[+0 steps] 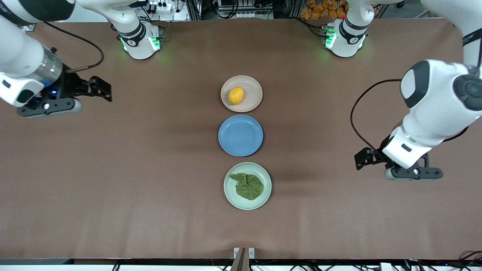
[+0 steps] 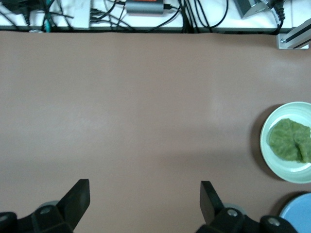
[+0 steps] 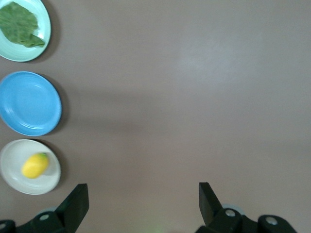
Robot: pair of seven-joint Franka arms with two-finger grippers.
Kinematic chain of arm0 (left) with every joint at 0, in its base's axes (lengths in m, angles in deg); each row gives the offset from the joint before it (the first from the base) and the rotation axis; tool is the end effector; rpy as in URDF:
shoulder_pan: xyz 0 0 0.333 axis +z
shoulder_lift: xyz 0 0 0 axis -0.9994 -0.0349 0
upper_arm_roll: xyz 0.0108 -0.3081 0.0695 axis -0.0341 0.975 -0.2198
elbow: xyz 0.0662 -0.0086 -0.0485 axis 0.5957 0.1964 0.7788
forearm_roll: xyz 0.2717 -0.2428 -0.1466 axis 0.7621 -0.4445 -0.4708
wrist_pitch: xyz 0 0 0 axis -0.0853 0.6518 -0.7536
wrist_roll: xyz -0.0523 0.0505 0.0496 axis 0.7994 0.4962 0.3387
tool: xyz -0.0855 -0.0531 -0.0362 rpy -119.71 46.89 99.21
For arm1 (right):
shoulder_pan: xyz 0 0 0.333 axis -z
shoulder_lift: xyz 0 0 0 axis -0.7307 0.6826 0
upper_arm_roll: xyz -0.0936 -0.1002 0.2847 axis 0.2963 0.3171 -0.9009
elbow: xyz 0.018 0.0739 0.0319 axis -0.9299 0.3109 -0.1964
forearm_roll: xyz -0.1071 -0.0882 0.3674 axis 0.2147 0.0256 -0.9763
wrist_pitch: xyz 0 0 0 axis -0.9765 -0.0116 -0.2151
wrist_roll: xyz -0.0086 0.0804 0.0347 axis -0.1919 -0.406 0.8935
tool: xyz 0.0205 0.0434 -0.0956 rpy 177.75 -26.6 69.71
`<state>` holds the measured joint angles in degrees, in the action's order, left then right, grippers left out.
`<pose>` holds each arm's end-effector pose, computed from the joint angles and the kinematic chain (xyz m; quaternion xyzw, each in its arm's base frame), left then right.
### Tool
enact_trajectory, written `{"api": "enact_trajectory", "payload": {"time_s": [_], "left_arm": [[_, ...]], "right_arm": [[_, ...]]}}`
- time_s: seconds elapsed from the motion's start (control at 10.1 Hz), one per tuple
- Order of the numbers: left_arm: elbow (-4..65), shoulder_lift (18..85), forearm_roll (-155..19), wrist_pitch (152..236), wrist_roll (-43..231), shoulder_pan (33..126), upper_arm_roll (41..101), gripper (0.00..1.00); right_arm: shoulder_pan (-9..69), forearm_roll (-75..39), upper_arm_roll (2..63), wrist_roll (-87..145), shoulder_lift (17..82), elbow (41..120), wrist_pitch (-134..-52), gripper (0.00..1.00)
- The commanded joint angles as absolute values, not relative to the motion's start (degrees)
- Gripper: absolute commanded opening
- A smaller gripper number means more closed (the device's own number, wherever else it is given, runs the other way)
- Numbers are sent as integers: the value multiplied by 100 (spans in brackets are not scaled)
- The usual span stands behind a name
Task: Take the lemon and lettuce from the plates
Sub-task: 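Move the right gripper over the lemon while the left gripper nears the lettuce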
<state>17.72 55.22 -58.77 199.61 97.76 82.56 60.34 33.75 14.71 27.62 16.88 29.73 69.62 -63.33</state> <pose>0.6815 -0.1412 0.4673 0.9921 -0.0181 0.1164 0.0427 0.5521 0.1307 0.5994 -0.9970 -0.0463 0.0554 0.0260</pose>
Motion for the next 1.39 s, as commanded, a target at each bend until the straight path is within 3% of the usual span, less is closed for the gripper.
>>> {"api": "enact_trajectory", "payload": {"time_s": [0.0, 0.4, 0.6, 0.89, 1.29], "left_arm": [[1698, 4990, -5927, 20923, 9628, 8124, 6044, 100], [1654, 4120, -5936, 22699, 9628, 7615, 6045, 100], [1645, 3733, -5927, 23579, 9628, 7412, 6044, 100], [1558, 3355, -5918, 24310, 9628, 7043, 6018, 100], [1452, 2792, -5813, 25357, 9637, 6490, 5843, 100]], "right_arm": [[2835, 1072, 2770, 477, 3003, 7177, -6390, 100], [1298, 920, 2770, -1553, 3020, 8124, -7372, 100], [497, 947, 2770, -2643, 3361, 8522, -8110, 100], [-173, 956, 2770, -3445, 4196, 8532, -9007, 100], [-639, 956, 2770, -3580, 4575, 9174, -10195, 100]]}}
